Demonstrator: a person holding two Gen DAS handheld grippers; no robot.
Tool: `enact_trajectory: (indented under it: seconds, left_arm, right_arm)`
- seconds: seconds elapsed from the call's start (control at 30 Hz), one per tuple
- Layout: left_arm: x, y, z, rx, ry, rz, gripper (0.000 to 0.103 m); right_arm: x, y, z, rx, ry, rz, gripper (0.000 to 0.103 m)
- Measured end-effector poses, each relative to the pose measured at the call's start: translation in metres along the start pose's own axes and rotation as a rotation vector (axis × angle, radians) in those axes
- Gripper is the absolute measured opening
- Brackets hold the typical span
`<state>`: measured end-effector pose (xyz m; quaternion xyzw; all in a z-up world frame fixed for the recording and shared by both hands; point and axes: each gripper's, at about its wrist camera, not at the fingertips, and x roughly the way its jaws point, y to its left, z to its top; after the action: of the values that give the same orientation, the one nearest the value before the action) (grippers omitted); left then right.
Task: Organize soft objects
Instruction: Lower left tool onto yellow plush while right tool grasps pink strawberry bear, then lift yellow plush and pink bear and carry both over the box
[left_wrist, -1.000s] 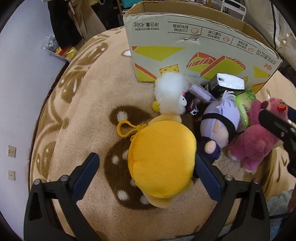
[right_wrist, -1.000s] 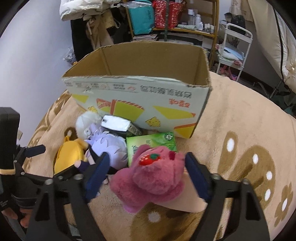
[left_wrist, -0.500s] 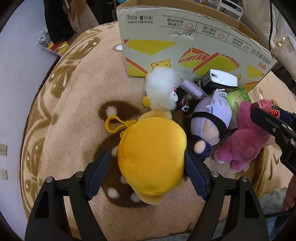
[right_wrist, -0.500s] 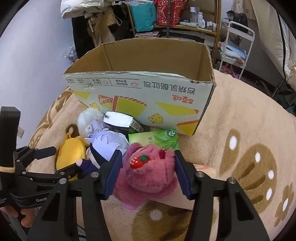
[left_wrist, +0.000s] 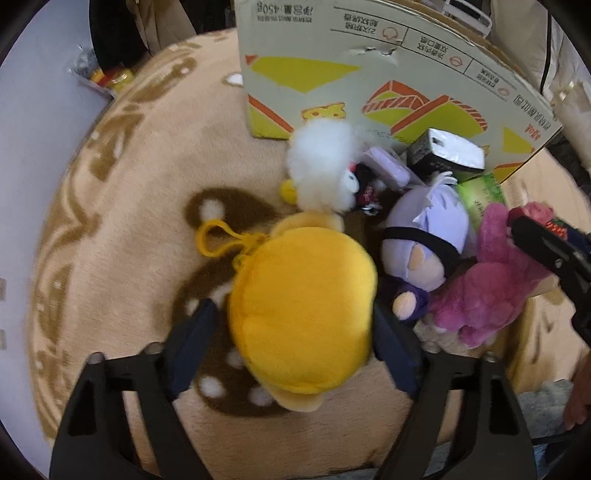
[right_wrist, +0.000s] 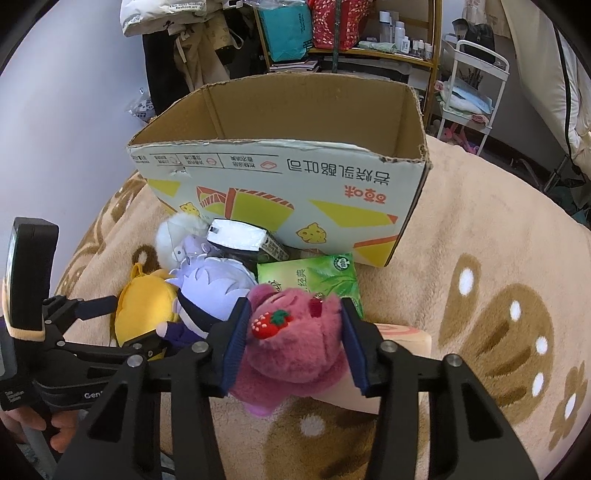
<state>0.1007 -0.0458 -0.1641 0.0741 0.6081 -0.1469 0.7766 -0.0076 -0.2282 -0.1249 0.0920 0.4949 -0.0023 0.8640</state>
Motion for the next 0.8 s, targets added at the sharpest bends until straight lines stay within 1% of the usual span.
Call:
enact_trajectory:
  seconds: [0.03, 0.2, 0.33, 0.53, 0.63, 0.8]
  left_arm:
    - [0.002, 0.000, 0.000, -0.006, 0.012, -0.017, 0.070]
    - [0.003, -0.011, -0.001, 0.046, -0.003, 0.026, 0.069]
    - [0.002, -0.011, -0.001, 0.048, -0.003, 0.036, 0.067]
    - [-0.006, -0.014, -0.003, 0.055, -0.017, 0.076, 0.067]
    - [-0.011, -0.013, -0.005, 0.041, -0.038, 0.094, 0.067]
    - [-0.021, -0.006, -0.007, 0.014, -0.077, 0.096, 0.067]
  right_arm:
    - [0.000, 0.000, -0.001, -0.001, -0.001, 0.000, 0.051]
    - [0.000, 0.001, 0.000, 0.003, 0.000, 0.002, 0.051]
    - [-0.001, 0.000, 0.000, 0.005, 0.000, 0.002, 0.051]
    - [-0.003, 0.000, -0.001, -0.003, -0.003, 0.023, 0.048]
    - [-0.005, 0.000, -0.003, -0.010, -0.009, 0.023, 0.047]
    - [-0.010, 0.003, -0.003, -0.019, -0.028, 0.008, 0.047]
